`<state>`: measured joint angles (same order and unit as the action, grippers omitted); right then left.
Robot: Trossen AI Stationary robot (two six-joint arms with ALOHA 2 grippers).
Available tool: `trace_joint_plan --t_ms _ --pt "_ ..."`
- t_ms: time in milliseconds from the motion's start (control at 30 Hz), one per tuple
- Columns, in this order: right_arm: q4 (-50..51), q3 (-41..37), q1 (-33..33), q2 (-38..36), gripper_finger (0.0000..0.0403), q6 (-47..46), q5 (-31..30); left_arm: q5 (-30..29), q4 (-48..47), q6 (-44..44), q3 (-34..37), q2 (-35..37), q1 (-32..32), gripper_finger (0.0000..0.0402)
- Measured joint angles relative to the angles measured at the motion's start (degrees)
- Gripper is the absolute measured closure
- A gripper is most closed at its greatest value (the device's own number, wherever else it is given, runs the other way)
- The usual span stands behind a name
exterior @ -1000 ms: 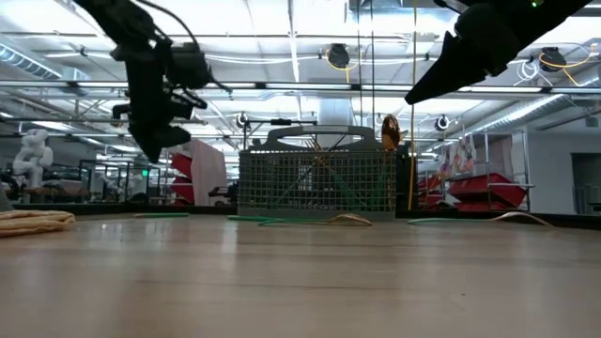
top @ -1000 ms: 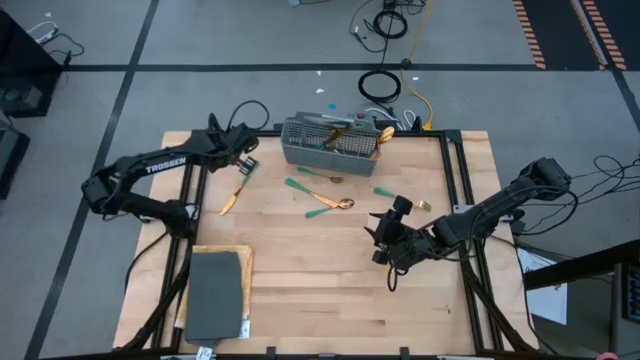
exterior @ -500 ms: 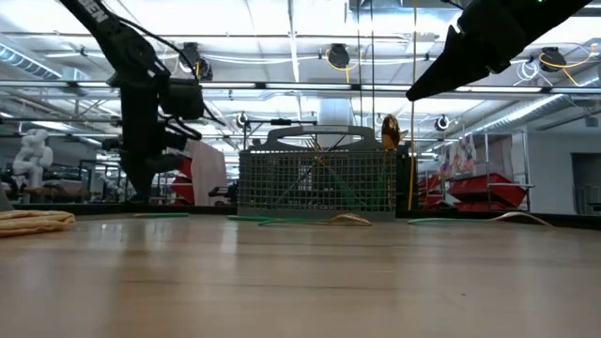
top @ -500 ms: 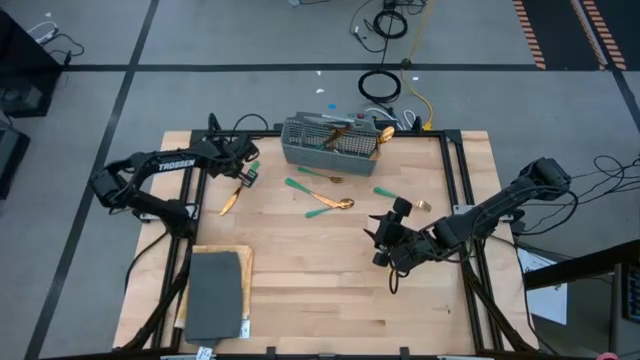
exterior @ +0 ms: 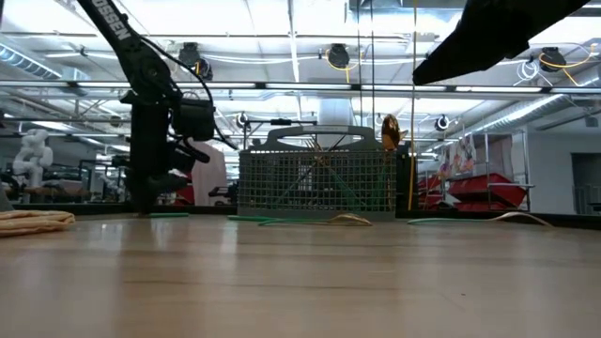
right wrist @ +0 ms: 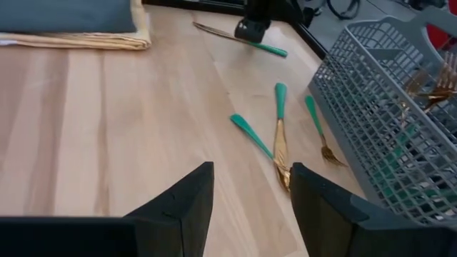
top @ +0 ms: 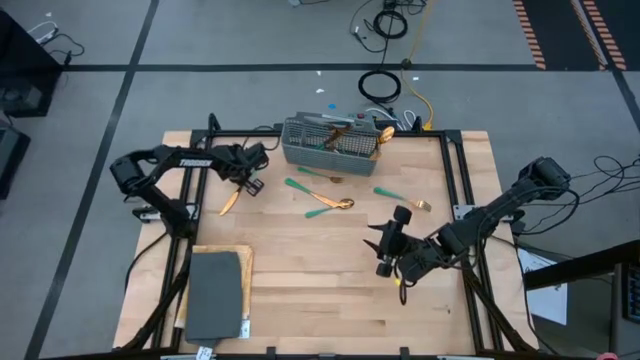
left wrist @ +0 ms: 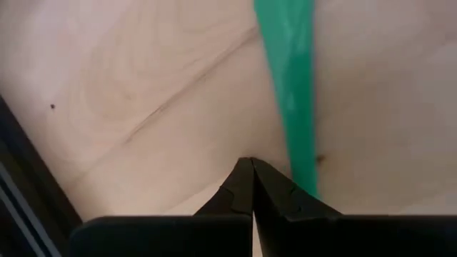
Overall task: Sort silverware
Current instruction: Put the green knife into the dishwasher utensil holder
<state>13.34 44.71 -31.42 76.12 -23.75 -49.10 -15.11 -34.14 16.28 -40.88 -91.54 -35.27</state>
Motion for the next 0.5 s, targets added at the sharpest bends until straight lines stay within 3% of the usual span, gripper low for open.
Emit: trace_joint_plan --t_ms 167,500 --pt "-1.67 0.0 -0.26 0.0 0.0232 0.75 -0.04 3.74 0.07 3.05 -0.09 2.13 4.48 0.0401" --pt "-2.49 0.0 -0.2 0.0 0.0232 2.19 -0.04 21.63 9.19 7.91 -0.02 2.72 14.82 0.0401"
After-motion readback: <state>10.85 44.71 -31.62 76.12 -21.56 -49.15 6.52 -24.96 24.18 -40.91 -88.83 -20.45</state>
